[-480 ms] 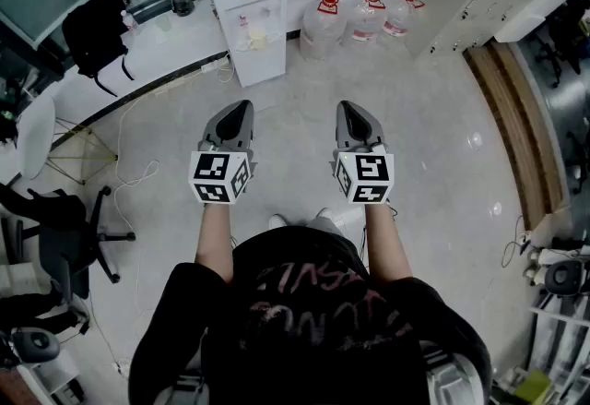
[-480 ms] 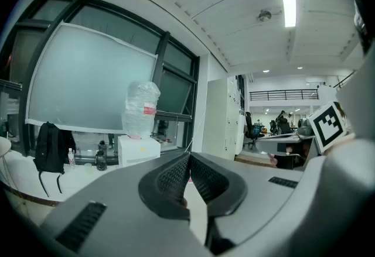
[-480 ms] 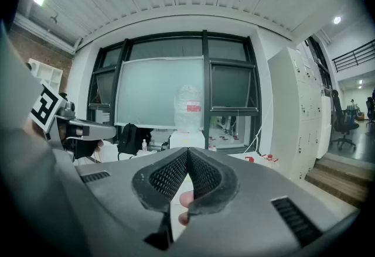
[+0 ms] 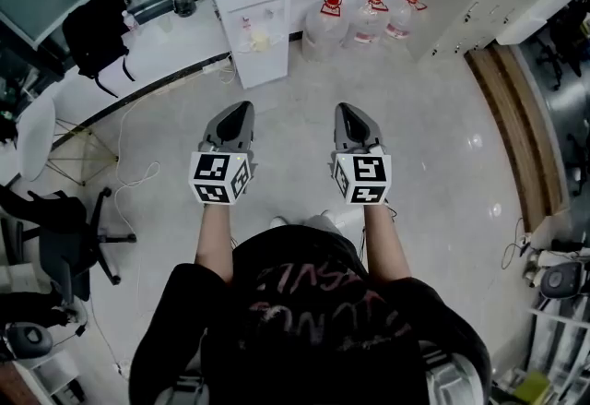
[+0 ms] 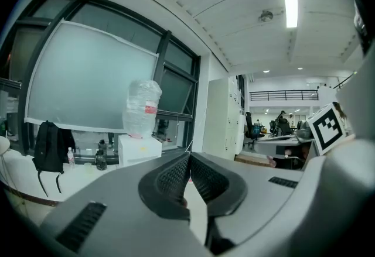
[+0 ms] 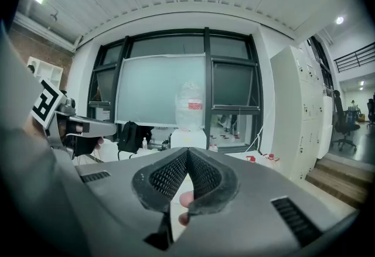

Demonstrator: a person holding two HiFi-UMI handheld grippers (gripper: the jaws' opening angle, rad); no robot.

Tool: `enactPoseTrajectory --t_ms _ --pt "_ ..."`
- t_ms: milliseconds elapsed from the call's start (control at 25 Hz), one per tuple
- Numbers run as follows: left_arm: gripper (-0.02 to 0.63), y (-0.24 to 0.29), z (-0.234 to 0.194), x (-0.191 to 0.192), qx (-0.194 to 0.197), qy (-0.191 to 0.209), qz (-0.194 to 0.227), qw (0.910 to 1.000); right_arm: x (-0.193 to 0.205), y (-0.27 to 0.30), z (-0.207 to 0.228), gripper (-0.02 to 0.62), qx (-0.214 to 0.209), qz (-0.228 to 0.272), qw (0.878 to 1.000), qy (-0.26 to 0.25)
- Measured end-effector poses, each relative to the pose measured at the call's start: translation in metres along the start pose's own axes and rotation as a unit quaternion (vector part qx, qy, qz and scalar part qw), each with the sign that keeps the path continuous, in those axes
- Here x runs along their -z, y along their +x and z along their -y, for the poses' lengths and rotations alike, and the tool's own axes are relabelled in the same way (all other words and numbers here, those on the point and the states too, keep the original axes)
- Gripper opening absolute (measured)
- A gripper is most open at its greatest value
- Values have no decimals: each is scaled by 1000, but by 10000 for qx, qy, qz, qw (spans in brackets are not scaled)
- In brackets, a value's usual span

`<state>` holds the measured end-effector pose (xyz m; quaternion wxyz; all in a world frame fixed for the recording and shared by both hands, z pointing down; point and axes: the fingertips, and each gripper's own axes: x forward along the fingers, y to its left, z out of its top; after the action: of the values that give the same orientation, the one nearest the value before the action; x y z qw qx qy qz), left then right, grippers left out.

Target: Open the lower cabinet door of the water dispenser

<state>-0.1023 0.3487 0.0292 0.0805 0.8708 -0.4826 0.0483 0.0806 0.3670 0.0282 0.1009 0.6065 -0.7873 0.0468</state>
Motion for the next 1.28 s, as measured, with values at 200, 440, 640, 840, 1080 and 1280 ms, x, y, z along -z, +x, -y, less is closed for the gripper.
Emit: enactPoseTrajectory --t_ms 200,440,640,840,1080,1280 --pt "11 3 -6 8 51 -10 -40 10000 4 4 -2 12 84 -6 10000 6" --pt "11 14 -14 10 71 -69 -94 9999 5 16 5 12 138 -64 9999 -34" --pt "11 34 -22 12 51 -84 -149 9998 12 37 15 12 117 -166 9998 -64" --pt "11 70 -29 18 -20 -58 -274 9996 15 76 36 11 -43 -204 9997 -83" --pt "11 131 -46 20 -114 -17 -527 9985 22 141 71 11 -185 -510 9985 -18" --pt "11 195 -55 30 -249 -147 -798 9964 28 200 113 11 -379 -635 9972 73"
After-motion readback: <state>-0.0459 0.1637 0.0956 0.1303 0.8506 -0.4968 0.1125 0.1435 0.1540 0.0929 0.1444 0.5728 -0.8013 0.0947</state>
